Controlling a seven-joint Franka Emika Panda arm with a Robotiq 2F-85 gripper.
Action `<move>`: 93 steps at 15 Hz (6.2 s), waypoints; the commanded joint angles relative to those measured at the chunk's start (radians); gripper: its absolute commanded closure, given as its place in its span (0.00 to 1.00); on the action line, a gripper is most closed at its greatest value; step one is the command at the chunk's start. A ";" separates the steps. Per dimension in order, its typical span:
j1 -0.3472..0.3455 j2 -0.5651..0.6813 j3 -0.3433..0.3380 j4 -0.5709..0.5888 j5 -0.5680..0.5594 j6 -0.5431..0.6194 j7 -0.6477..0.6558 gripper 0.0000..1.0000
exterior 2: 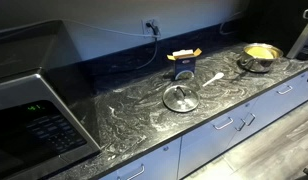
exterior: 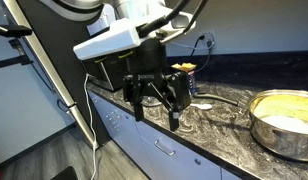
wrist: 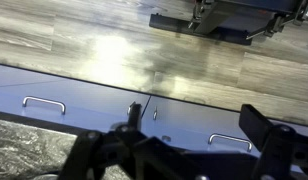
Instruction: Put the lid between the box and the pot
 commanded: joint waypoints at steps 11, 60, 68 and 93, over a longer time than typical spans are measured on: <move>0.037 -0.044 0.044 -0.051 0.176 0.111 -0.013 0.00; 0.308 0.626 0.246 0.521 0.154 0.439 0.628 0.00; 0.315 0.684 0.223 0.577 0.136 0.442 0.627 0.26; 0.246 0.252 0.243 0.411 0.219 0.051 0.569 0.96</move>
